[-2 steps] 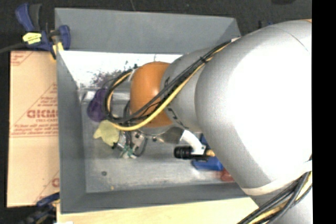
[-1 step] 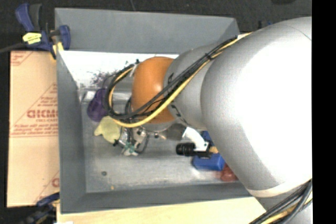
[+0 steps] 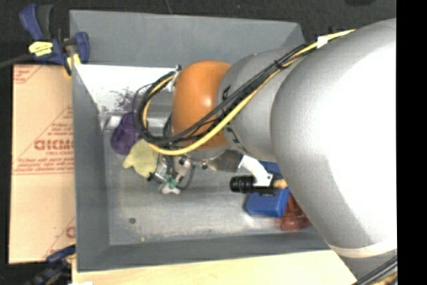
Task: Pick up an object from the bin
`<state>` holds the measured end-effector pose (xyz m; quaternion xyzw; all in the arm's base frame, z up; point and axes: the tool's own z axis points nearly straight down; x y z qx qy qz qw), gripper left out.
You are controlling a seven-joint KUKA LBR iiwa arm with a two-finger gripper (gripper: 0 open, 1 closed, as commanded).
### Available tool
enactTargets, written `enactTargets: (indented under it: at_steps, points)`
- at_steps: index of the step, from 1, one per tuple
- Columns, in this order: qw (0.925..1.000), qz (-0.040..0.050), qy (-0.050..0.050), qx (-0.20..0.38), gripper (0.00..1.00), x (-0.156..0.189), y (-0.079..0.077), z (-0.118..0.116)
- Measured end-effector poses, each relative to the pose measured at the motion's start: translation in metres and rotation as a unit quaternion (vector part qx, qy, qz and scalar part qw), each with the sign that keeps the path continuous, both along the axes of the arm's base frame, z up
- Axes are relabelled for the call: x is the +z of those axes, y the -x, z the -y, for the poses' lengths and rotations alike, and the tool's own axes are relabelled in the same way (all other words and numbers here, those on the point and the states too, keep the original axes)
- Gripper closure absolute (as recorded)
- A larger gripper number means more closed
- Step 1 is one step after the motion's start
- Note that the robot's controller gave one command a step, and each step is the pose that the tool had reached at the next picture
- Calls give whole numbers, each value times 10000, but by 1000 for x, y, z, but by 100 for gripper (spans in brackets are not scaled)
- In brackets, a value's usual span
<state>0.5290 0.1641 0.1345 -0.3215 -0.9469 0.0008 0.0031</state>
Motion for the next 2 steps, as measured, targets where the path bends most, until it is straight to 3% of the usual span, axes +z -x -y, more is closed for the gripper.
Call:
enactTargets:
  at_steps: [2]
  points:
    - [10000,35,-10,3,100,86,-2,-1]
